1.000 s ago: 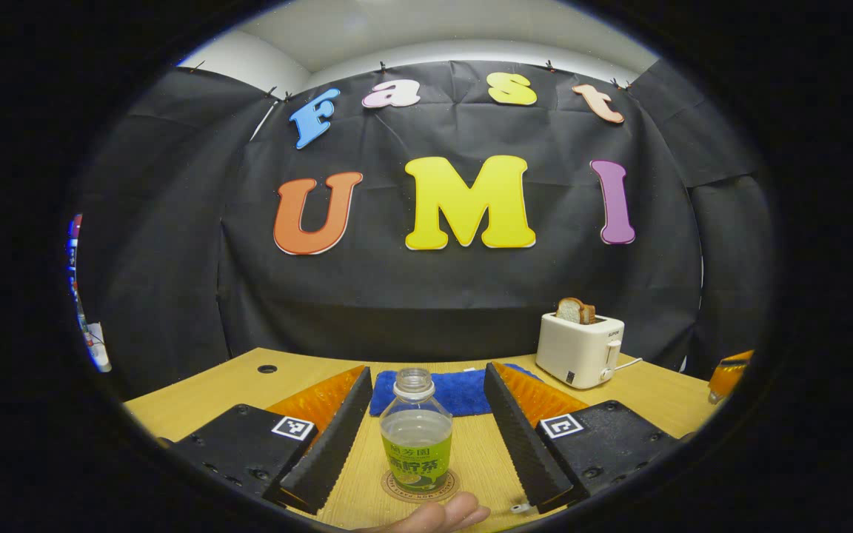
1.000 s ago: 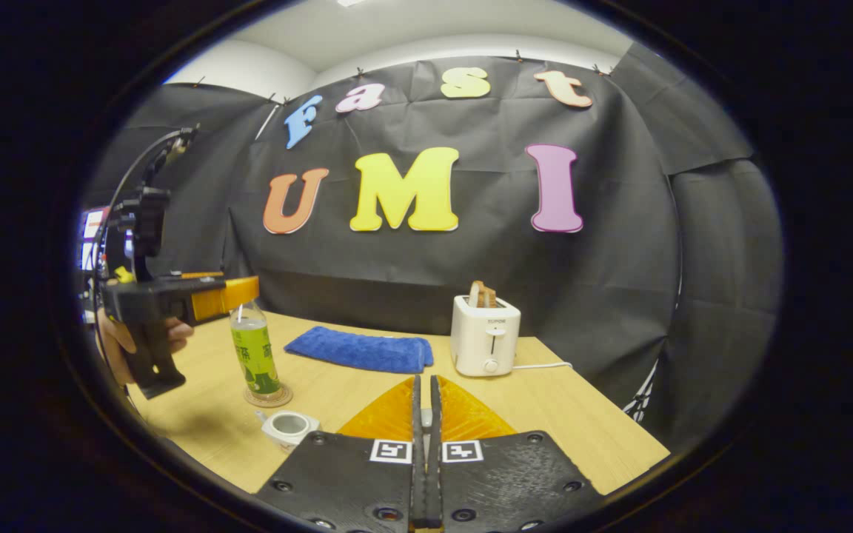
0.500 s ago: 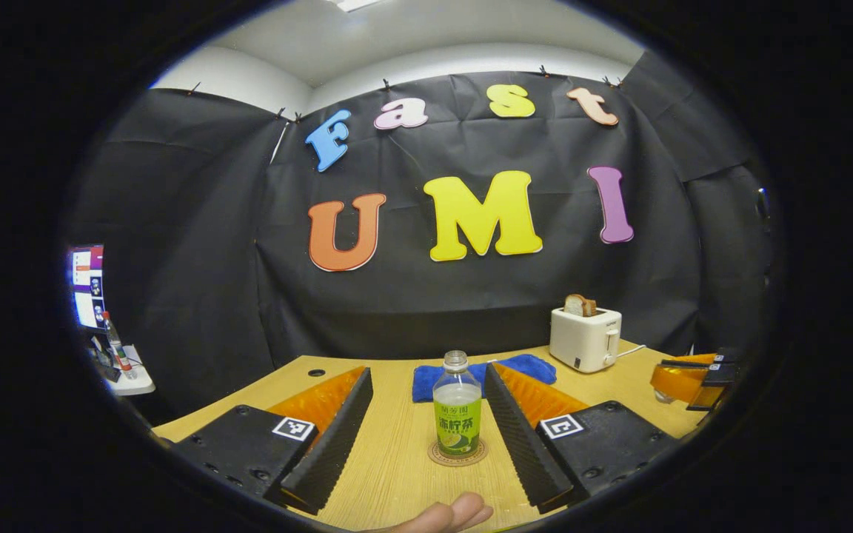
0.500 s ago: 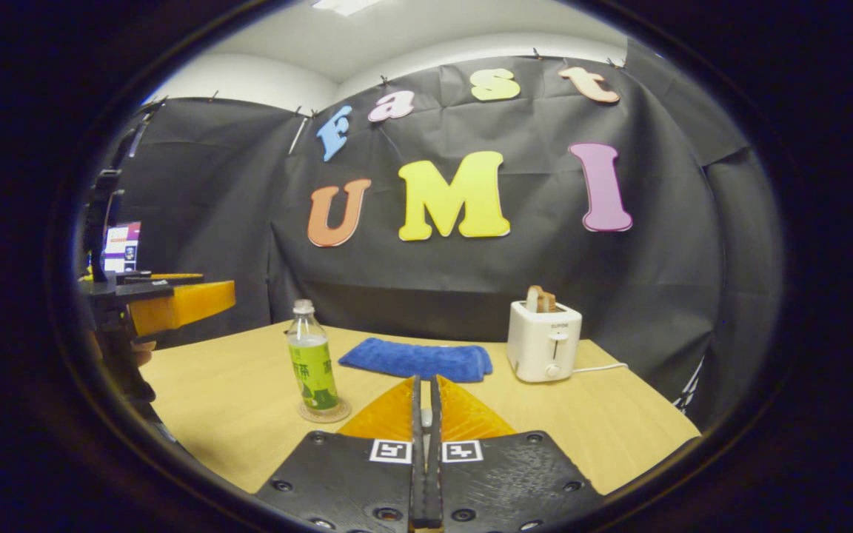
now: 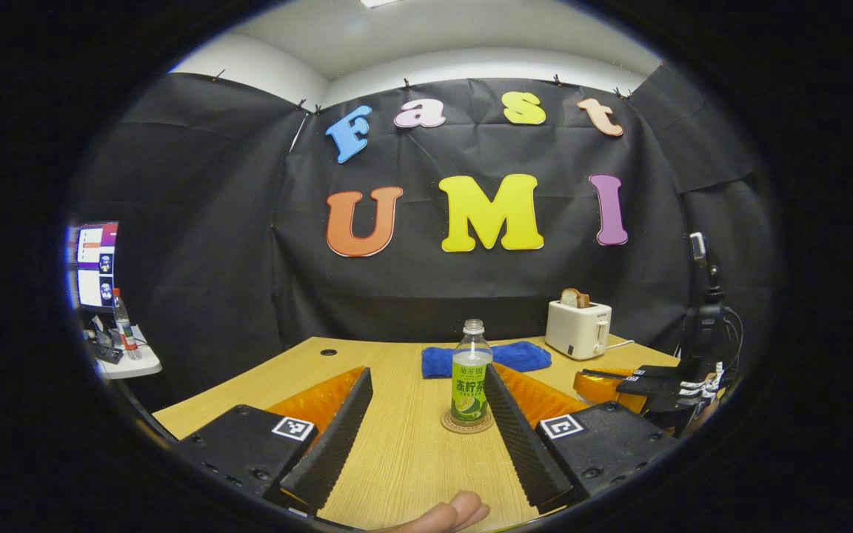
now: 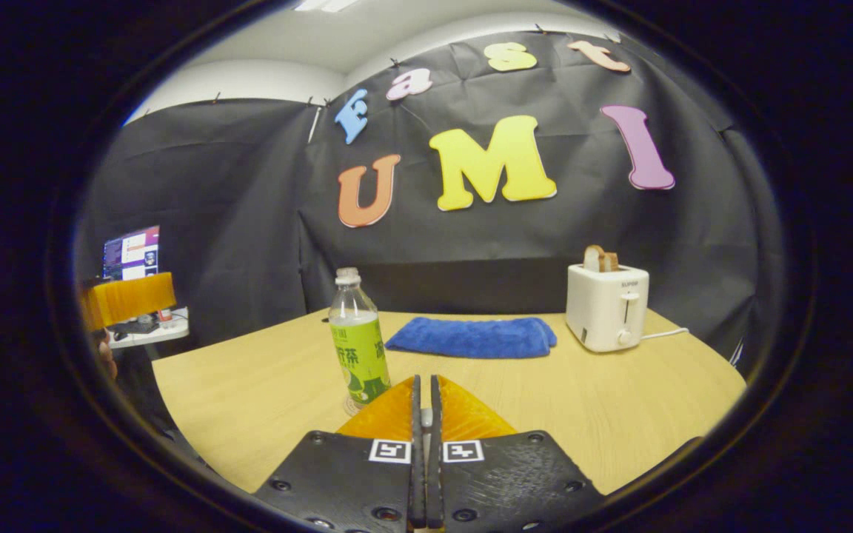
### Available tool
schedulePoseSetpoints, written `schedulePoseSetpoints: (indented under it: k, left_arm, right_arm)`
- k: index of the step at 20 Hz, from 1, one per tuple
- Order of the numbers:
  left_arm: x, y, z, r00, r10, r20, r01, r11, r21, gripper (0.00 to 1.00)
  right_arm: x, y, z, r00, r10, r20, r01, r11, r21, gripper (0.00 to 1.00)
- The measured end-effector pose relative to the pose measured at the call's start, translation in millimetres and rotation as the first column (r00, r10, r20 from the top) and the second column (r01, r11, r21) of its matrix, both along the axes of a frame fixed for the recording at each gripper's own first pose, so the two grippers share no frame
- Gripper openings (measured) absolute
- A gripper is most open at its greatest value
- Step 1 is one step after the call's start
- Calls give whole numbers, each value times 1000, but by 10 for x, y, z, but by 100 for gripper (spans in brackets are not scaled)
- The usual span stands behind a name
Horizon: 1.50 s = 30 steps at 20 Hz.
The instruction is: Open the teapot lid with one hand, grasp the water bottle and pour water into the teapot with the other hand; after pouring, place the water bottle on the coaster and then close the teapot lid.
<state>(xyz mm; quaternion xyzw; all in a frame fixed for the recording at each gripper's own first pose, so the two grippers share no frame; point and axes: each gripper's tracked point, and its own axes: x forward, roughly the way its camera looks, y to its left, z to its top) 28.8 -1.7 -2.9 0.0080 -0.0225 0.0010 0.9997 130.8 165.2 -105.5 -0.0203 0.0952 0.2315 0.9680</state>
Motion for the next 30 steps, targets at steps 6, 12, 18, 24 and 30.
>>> schedulePoseSetpoints:
  k: [6,12,18,24,30]
  left_arm:
    - [-34,184,8,1000,18,-9,-18,1000,-8,95]
    - [-9,216,-30,1000,13,-27,-15,999,-38,95]
    - [2,156,-80,999,-6,-38,6,1000,-16,95]
    - [12,116,-87,999,-5,-36,6,1000,5,95]
    - [-6,119,-75,999,-12,-37,12,1000,-12,95]
  right_arm:
    - [98,27,-192,997,-42,-62,44,998,37,1]
    - [199,93,-269,995,-55,-80,57,998,19,1]
    - [262,113,-312,995,-61,-74,61,998,0,2]
    - [244,120,-344,993,-55,-104,58,998,28,5]
    - [170,110,-161,994,-77,-76,80,996,34,34]
